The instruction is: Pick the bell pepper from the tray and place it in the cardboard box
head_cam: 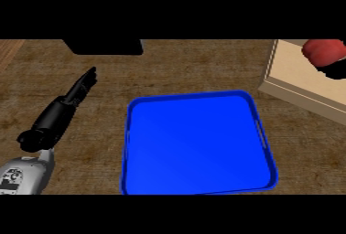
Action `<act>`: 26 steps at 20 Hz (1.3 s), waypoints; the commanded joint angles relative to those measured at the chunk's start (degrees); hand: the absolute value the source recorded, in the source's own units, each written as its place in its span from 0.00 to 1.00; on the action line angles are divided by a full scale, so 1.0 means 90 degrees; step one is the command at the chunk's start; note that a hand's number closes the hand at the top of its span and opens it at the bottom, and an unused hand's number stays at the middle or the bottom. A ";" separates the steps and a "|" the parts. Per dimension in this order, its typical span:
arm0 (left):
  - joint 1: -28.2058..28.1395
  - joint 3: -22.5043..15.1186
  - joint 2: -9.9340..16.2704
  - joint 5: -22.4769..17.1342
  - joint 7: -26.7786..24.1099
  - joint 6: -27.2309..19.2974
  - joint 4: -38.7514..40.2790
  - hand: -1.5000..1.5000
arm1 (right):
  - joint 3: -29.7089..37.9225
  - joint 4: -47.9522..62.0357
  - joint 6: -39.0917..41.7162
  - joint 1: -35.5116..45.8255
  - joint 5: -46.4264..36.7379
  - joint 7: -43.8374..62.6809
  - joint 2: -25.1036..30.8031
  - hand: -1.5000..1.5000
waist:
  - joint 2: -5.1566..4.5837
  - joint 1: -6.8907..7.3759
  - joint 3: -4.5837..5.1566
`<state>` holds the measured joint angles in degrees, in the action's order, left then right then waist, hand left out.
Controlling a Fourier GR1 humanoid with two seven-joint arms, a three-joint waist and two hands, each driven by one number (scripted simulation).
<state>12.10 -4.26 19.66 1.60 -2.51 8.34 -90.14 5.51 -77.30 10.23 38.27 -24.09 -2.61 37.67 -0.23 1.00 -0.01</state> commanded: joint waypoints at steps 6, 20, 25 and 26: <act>0.0178 -0.0119 -0.0226 0.0232 -0.0271 0.0013 0.0334 0.50 | -0.0157 0.3113 -0.0111 0.1173 -0.1109 -0.1372 0.0732 1.00 | -0.0070 0.0138 0.0000; 0.0544 -0.0096 -0.0256 0.0142 0.0017 0.0206 0.0243 0.50 | -0.1172 0.6195 0.1124 0.1875 -0.2468 -0.2842 0.1500 1.00 | -0.0171 0.0369 -0.0020; 0.0642 -0.0028 -0.0370 0.0252 -0.0142 0.0050 0.0492 0.50 | -0.1196 0.6609 0.1506 0.2031 -0.2430 -0.4309 0.1506 0.00 | -0.0162 0.0278 -0.0024; 0.0572 -0.0010 -0.0273 0.0095 -0.0065 0.0268 0.0411 0.50 | -0.1156 0.6641 0.1682 0.2100 -0.2361 -0.4579 0.1507 0.00 | -0.0145 0.0294 -0.0024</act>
<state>16.81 -4.97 16.90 3.43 -3.09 9.51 -87.21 -4.93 -20.53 23.26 55.96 -45.43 -36.18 51.20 -1.60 3.83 -0.21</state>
